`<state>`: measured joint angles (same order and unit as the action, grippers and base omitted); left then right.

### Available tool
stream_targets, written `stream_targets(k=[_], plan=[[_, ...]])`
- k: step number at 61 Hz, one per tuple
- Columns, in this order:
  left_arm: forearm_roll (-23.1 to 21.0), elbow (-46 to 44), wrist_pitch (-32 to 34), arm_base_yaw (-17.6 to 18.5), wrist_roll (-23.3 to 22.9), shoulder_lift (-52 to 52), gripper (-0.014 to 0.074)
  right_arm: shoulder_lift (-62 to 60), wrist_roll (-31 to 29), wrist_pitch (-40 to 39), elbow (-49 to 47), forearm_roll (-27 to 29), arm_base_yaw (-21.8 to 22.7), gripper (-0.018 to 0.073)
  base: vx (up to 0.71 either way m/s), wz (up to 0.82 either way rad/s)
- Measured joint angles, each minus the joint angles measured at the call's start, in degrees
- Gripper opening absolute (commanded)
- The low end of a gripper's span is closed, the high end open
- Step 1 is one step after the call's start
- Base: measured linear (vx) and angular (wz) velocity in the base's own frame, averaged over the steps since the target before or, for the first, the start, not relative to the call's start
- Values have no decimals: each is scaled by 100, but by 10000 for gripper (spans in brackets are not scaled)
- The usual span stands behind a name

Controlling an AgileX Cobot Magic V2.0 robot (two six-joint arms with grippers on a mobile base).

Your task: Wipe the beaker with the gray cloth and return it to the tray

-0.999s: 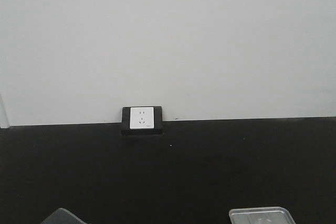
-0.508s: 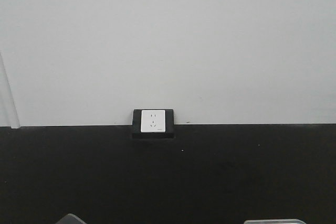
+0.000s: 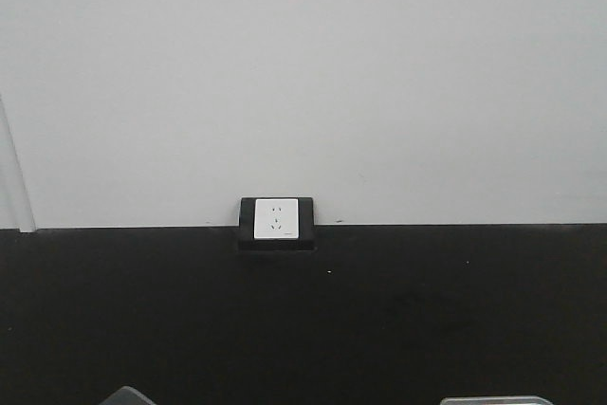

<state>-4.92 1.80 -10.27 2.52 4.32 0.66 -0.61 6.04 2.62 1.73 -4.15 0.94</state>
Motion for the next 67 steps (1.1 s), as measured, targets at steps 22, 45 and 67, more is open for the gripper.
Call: stream_targets(k=[22, 45, 67], plan=[[-108, -739, 1776, 0, -615, 0, -6, 6, -1, -1429, -570, 0, 0, -8, 0, 0], [-121, -4596, 1199, 0, 218, -2928, -6, 2581, -969, 60, -4098, -19, 0, -8, 0, 0], [-272, -4696, 520, 0, -64, -4634, 62, 4186, -995, 530, -4210, -2, 0, 51, 0, 0]])
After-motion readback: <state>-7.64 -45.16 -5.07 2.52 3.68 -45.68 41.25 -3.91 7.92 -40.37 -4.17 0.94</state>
